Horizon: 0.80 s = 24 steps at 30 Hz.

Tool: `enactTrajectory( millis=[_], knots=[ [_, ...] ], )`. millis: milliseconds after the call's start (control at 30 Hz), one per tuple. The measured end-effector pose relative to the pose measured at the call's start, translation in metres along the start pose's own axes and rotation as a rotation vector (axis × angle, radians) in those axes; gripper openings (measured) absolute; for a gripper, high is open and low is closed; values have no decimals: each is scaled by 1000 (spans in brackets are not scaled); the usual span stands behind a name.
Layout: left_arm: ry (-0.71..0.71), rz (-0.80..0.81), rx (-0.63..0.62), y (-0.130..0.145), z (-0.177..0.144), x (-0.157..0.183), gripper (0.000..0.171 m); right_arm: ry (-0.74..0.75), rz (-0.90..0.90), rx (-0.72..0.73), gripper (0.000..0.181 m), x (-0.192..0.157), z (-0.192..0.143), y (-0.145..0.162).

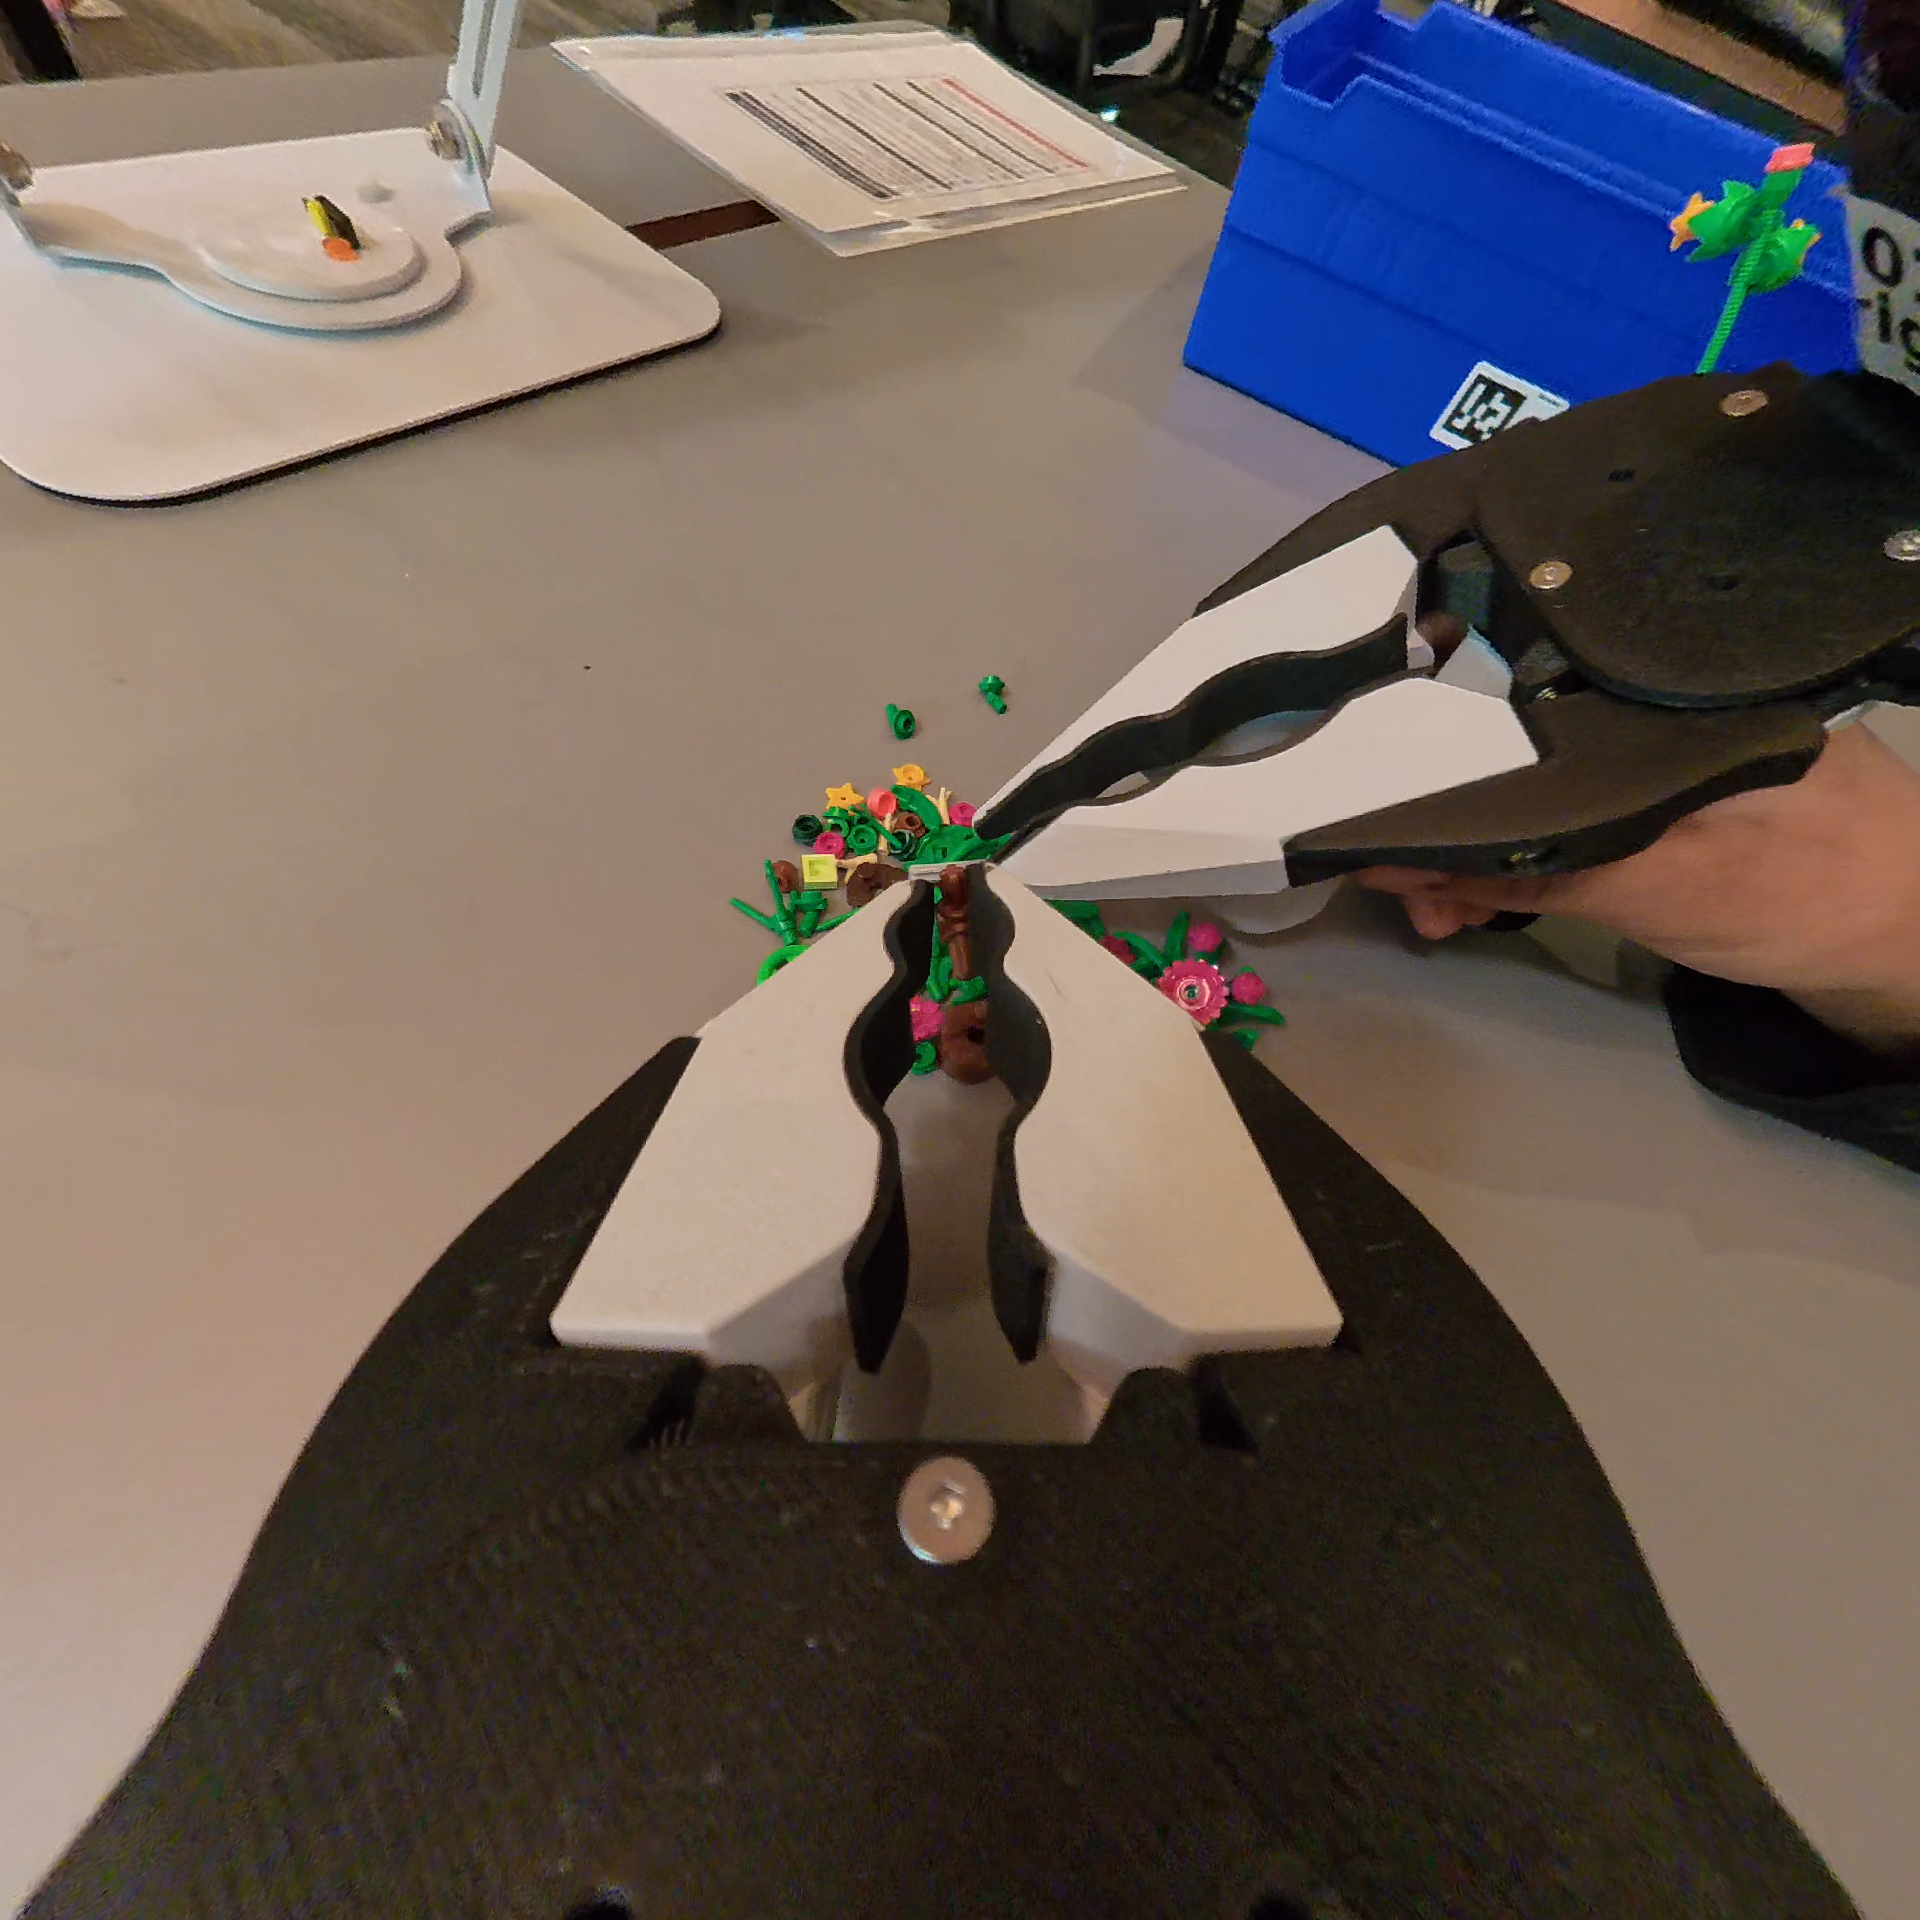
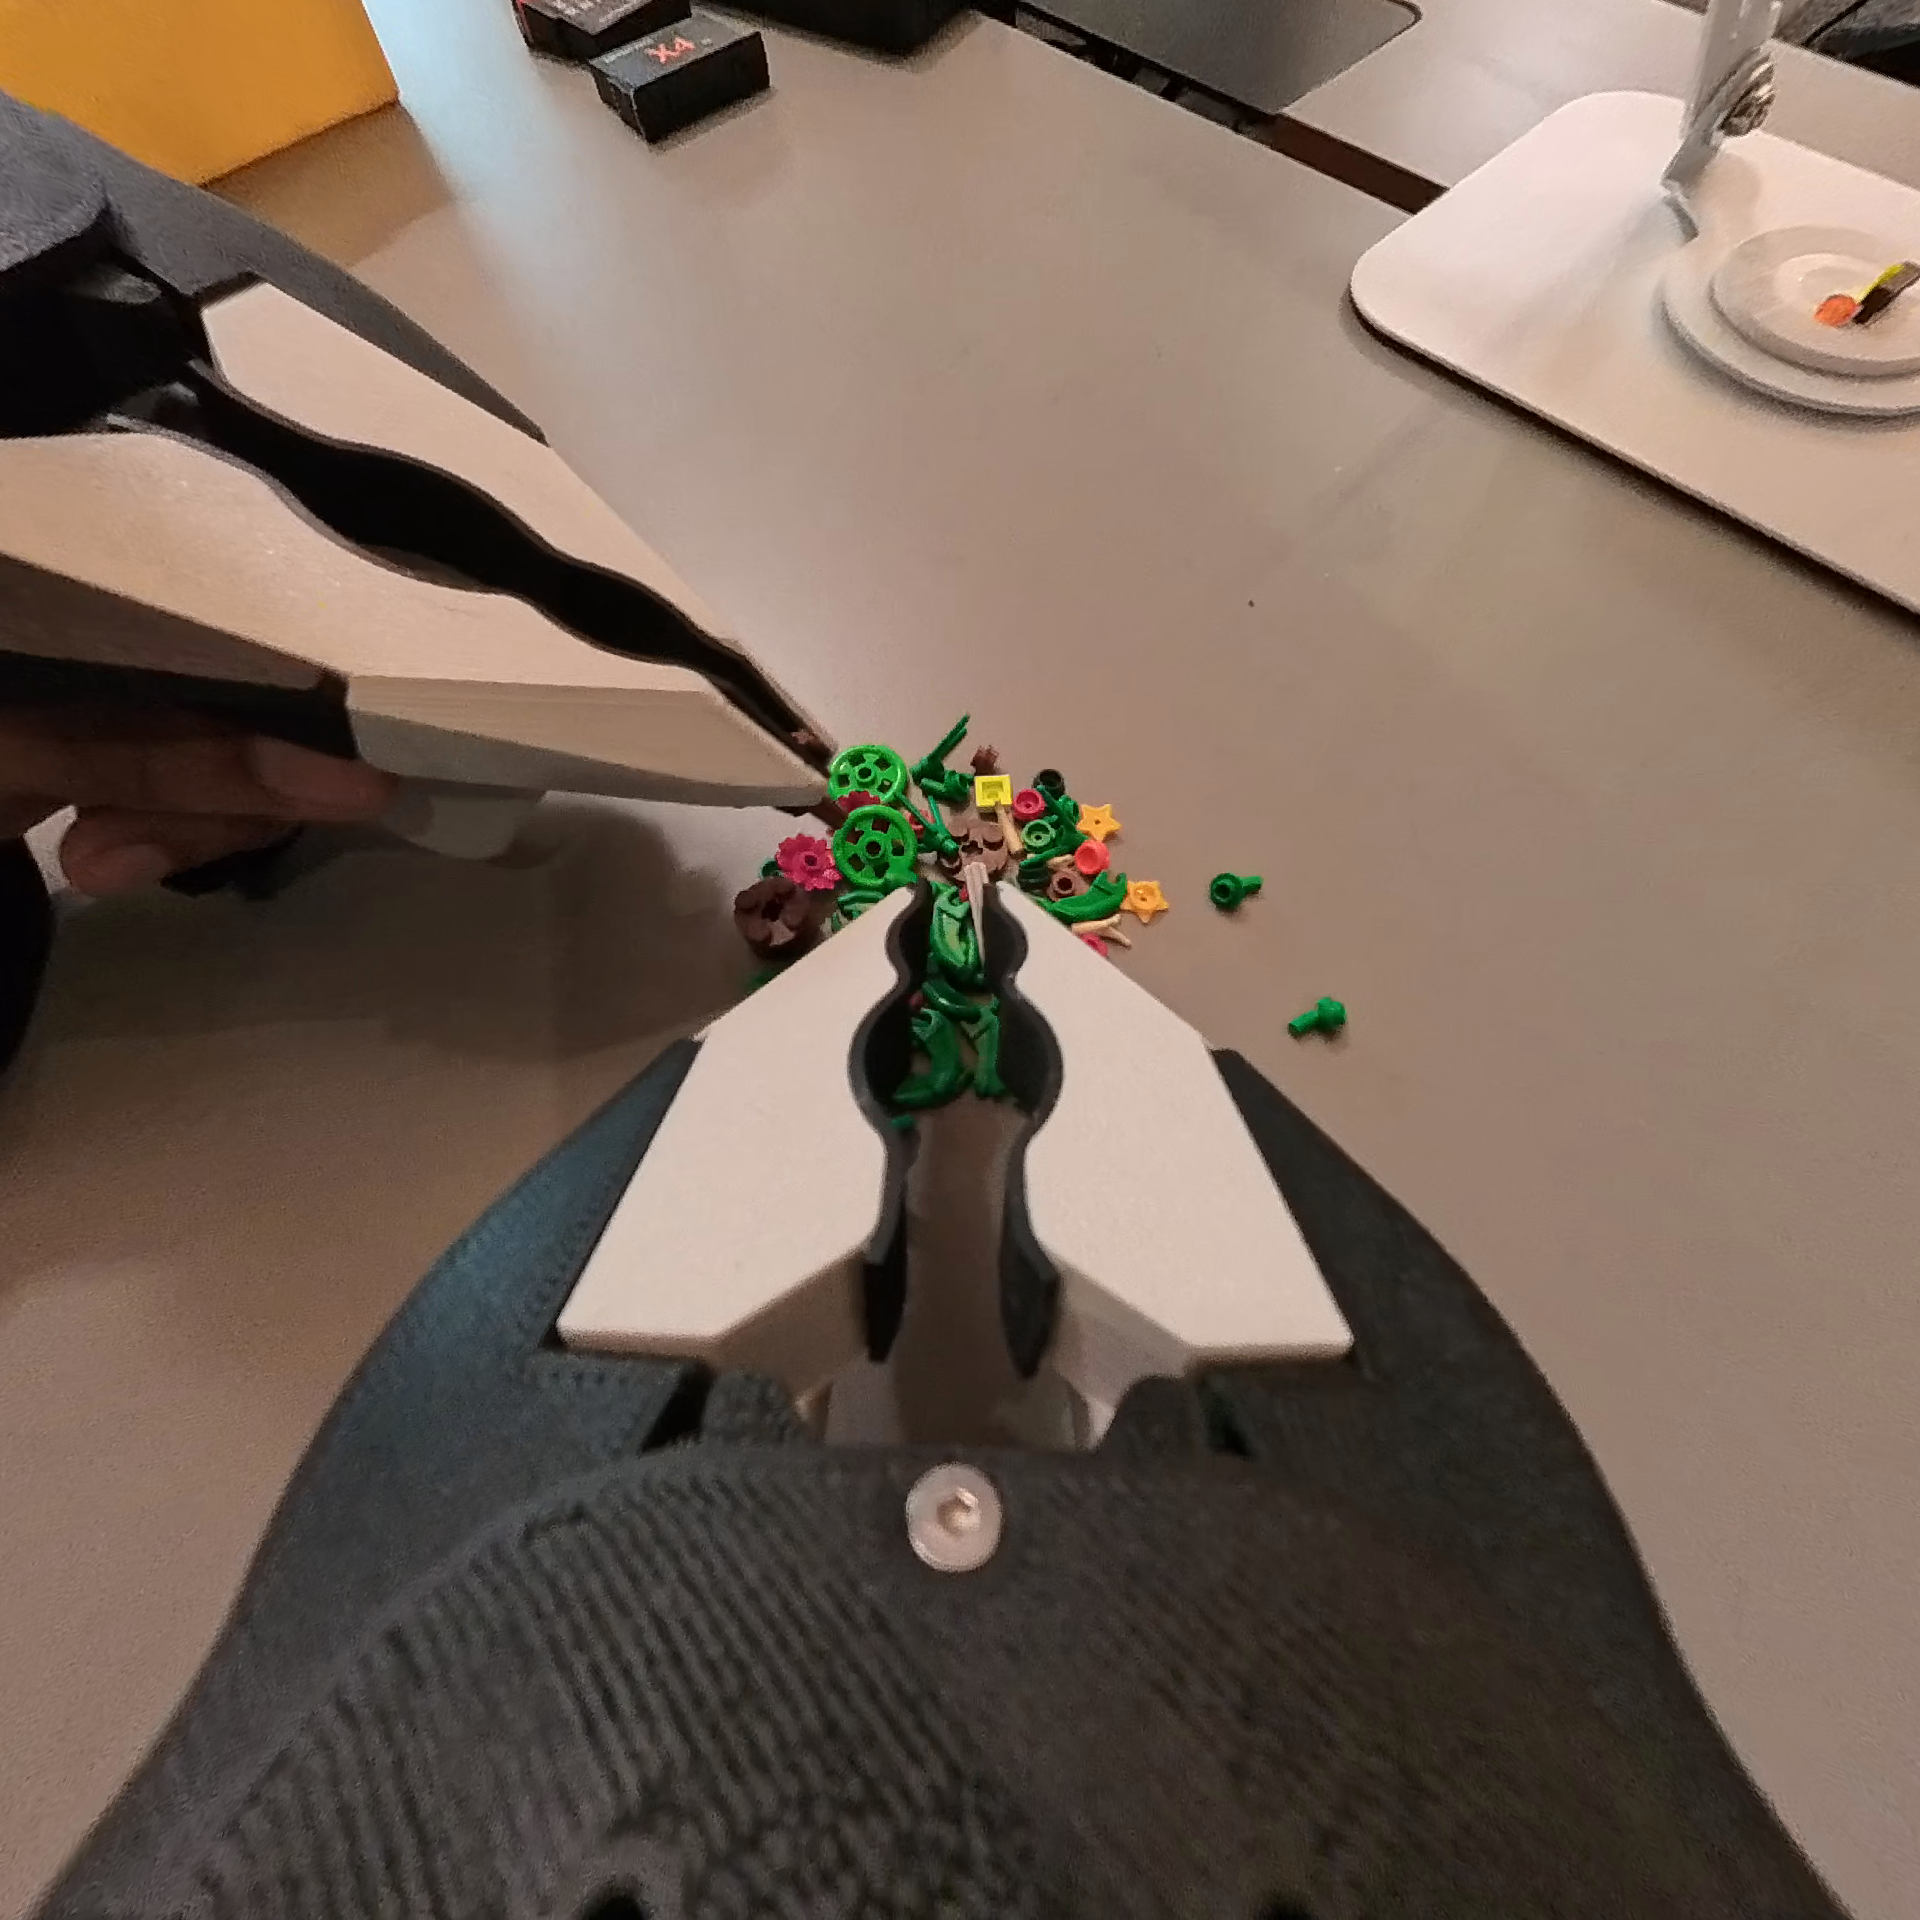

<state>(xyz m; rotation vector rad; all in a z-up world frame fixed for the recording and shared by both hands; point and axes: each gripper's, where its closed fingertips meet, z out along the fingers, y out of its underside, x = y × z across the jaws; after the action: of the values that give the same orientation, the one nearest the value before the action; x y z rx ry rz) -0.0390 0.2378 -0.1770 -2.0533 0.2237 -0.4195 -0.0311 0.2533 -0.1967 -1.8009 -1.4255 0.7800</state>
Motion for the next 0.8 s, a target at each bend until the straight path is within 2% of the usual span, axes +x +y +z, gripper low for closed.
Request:
enactTrajectory(
  millis=[800],
  knots=[
    [19, -25, -28, 3, 2, -1, 2, -16, 88, 57, 16, 3, -6, -8]
  ],
)
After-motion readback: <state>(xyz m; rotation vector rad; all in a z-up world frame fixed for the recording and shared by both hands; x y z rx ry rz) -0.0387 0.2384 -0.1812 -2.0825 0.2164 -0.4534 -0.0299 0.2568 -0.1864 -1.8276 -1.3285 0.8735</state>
